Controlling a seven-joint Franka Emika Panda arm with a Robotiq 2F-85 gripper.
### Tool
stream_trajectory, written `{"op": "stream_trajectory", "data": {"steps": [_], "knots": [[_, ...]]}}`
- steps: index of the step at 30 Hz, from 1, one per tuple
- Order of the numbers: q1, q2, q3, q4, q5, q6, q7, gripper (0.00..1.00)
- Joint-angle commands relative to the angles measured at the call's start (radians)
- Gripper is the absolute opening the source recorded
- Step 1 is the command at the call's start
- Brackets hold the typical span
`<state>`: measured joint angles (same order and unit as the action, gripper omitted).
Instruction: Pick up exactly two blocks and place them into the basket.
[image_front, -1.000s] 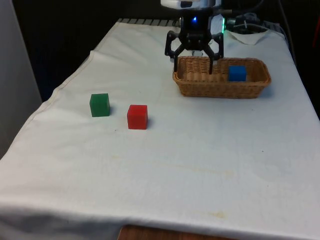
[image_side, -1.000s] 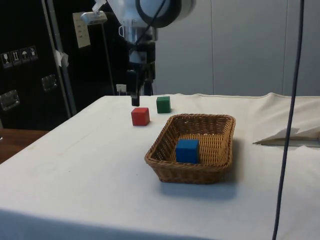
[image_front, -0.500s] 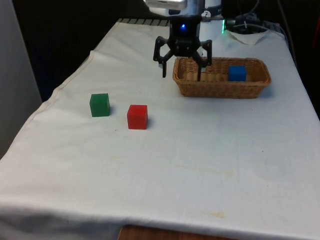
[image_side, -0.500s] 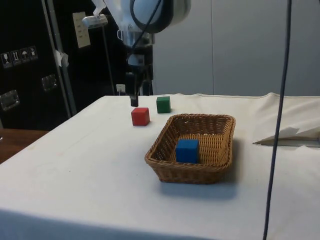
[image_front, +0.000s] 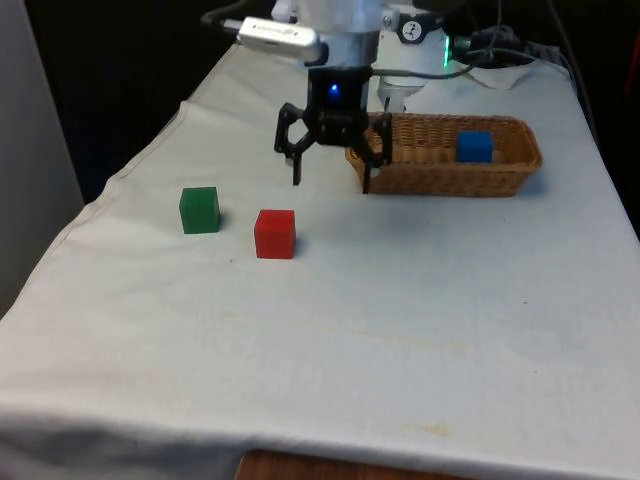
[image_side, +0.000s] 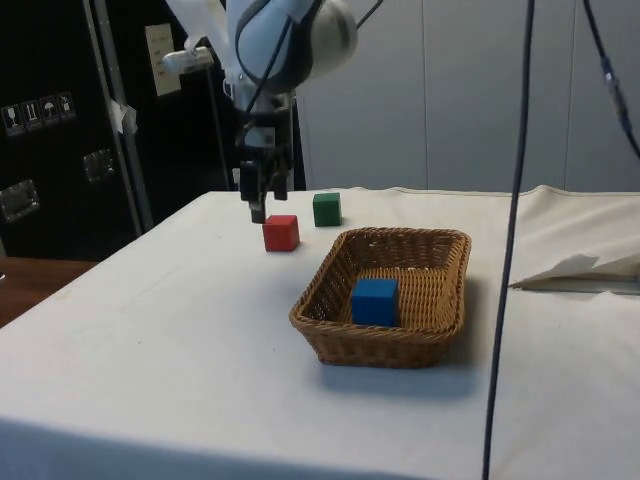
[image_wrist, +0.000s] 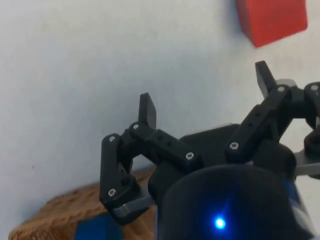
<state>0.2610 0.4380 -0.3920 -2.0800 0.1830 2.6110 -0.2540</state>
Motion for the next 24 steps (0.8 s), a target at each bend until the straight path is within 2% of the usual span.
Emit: {"op": "stream_trajectory", "data": {"steps": [1, 4, 5, 6, 7, 14, 15, 16, 18, 24], "knots": [[-0.015, 0.013, 0.011, 0.015, 0.018, -0.002, -0.022, 1.0], [-0.017, 0.046, 0.003, 0.046, 0.037, -0.002, -0.045, 1.0], [-0.004, 0.047, -0.011, 0.042, 0.029, 0.0, -0.035, 1.0], [-0.019, 0.058, 0.001, 0.056, 0.044, -0.002, -0.055, 1.0], [-0.022, 0.079, -0.003, 0.075, 0.055, -0.002, -0.071, 1.0], [-0.032, 0.145, -0.02, 0.13, 0.095, -0.003, -0.133, 1.0], [-0.018, 0.138, -0.031, 0.12, 0.086, 0.0, -0.117, 1.0], [-0.033, 0.153, -0.022, 0.136, 0.1, -0.003, -0.142, 1.0], [-0.035, 0.175, -0.031, 0.153, 0.113, -0.003, -0.168, 1.0], [-0.042, 0.207, -0.045, 0.178, 0.117, -0.004, -0.202, 1.0]]}}
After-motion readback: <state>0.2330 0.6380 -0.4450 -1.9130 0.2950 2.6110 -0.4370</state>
